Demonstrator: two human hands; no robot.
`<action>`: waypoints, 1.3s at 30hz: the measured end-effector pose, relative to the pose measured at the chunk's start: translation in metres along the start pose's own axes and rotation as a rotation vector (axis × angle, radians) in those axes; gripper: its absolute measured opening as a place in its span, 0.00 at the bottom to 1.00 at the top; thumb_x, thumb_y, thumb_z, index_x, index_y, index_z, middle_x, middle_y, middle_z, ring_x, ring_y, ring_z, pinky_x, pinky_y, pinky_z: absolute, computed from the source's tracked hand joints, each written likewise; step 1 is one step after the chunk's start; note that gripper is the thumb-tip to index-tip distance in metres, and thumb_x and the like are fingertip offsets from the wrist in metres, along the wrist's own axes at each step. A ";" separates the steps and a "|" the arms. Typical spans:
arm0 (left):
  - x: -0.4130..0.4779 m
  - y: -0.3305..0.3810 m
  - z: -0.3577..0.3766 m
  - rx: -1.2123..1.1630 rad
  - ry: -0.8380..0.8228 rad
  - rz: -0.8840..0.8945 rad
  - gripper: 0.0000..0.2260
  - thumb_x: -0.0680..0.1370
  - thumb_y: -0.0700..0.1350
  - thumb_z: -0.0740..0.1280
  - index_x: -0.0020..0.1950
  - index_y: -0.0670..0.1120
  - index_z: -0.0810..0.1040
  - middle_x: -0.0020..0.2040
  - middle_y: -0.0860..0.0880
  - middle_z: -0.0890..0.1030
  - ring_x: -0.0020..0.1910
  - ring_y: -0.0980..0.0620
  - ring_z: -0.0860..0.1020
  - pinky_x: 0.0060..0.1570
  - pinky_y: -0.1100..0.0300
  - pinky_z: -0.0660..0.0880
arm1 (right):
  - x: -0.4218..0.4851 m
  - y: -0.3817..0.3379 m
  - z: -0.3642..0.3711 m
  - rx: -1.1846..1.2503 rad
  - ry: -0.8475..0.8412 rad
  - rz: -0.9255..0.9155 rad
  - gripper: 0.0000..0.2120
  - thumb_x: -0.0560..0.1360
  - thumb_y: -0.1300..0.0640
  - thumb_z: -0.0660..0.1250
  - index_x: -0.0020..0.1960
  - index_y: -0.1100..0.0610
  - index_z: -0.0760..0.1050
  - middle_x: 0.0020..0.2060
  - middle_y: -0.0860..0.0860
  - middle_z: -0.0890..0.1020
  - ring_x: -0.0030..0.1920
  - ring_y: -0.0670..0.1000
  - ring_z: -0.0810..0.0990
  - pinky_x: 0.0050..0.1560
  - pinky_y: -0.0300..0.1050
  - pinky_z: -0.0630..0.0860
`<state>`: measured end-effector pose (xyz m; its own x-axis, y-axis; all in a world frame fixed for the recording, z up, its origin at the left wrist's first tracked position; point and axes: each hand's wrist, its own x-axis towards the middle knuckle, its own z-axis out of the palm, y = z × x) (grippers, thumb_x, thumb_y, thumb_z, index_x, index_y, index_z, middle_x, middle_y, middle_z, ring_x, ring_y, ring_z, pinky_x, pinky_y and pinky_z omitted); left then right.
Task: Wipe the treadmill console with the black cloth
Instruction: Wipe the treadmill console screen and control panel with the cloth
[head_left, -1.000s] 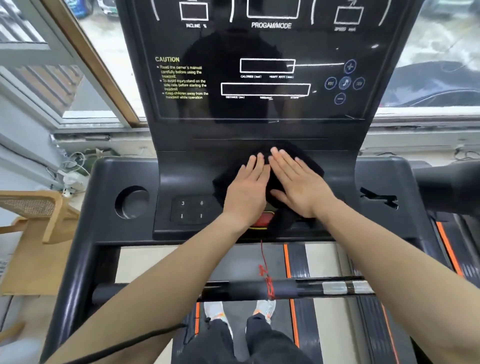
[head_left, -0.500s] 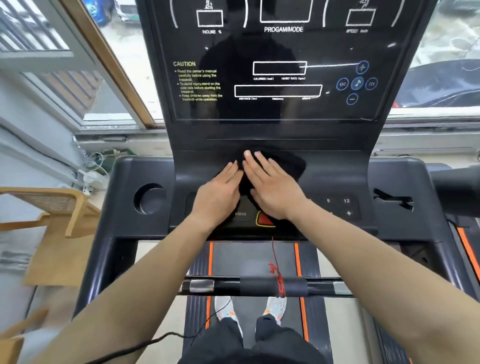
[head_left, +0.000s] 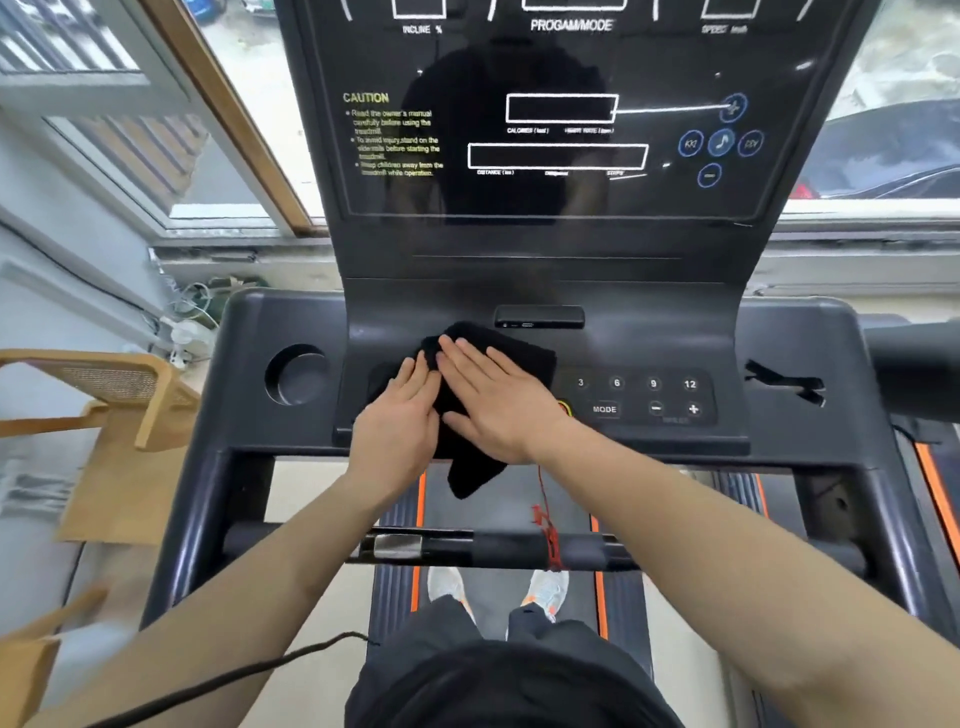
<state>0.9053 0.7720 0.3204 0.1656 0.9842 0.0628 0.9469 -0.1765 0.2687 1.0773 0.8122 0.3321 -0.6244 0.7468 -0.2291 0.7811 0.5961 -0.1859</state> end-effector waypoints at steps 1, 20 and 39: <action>0.007 0.012 0.004 0.006 -0.008 0.030 0.23 0.75 0.36 0.67 0.70 0.40 0.75 0.71 0.42 0.75 0.71 0.43 0.73 0.61 0.50 0.77 | -0.008 0.013 -0.001 0.001 -0.003 0.023 0.35 0.84 0.40 0.48 0.83 0.56 0.42 0.82 0.50 0.41 0.81 0.49 0.40 0.80 0.50 0.42; 0.049 0.186 0.039 0.013 -0.248 0.600 0.27 0.81 0.38 0.58 0.81 0.41 0.55 0.81 0.42 0.54 0.80 0.47 0.53 0.76 0.55 0.55 | -0.165 0.090 0.038 0.133 0.151 0.667 0.39 0.79 0.40 0.40 0.82 0.63 0.45 0.82 0.58 0.45 0.82 0.56 0.43 0.79 0.52 0.42; -0.056 -0.061 -0.020 0.063 0.050 0.062 0.23 0.77 0.41 0.55 0.68 0.36 0.77 0.68 0.39 0.77 0.67 0.42 0.76 0.62 0.51 0.77 | 0.022 -0.098 0.020 0.046 0.028 0.081 0.33 0.84 0.44 0.47 0.82 0.58 0.43 0.82 0.55 0.43 0.81 0.54 0.40 0.80 0.53 0.42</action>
<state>0.8327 0.7271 0.3193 0.2116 0.9693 0.1253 0.9510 -0.2338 0.2024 0.9872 0.7641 0.3262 -0.5587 0.8000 -0.2188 0.8275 0.5199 -0.2120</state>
